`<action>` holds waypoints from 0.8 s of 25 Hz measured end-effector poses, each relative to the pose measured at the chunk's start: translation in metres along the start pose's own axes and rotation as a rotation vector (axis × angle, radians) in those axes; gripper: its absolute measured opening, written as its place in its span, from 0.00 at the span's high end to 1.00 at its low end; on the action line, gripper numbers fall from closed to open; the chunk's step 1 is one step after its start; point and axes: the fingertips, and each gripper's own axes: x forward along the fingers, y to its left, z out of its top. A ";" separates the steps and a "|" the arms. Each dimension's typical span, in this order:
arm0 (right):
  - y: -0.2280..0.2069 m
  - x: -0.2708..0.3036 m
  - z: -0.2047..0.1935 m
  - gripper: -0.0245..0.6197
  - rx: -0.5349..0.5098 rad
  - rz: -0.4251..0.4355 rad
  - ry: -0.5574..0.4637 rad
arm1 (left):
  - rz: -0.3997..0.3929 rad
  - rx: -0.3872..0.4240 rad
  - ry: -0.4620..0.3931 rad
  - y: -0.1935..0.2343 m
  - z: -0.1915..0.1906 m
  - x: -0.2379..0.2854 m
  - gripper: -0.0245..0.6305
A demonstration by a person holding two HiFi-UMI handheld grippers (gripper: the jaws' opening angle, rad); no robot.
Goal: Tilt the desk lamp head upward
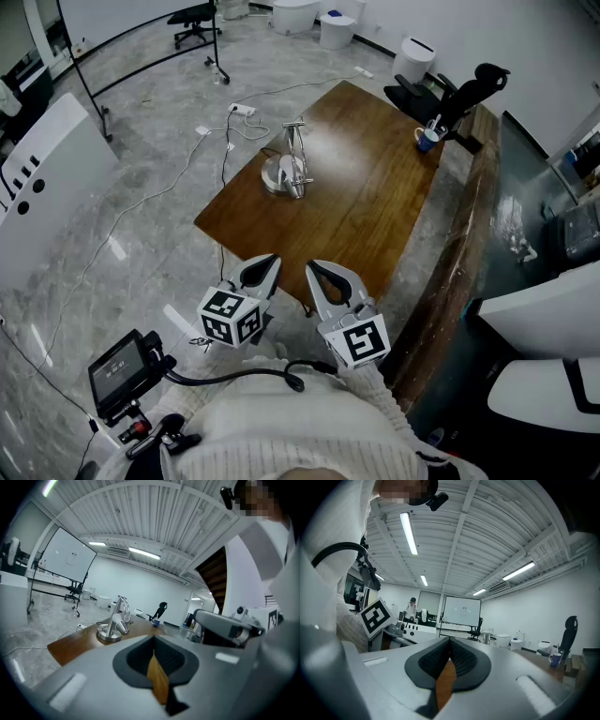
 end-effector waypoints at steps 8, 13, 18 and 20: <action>-0.013 0.005 -0.003 0.97 -0.030 -0.017 0.010 | 0.077 0.041 -0.008 0.033 0.008 0.007 0.95; -0.069 0.086 -0.003 0.97 -0.049 -0.038 -0.013 | 0.070 0.045 0.017 0.095 0.035 0.074 0.95; -0.099 0.142 0.009 0.97 -0.097 -0.046 -0.032 | 0.039 0.080 0.094 0.140 0.045 0.123 0.95; -0.110 0.159 0.013 0.97 -0.158 -0.053 -0.012 | 0.030 0.103 0.125 0.157 0.047 0.138 0.95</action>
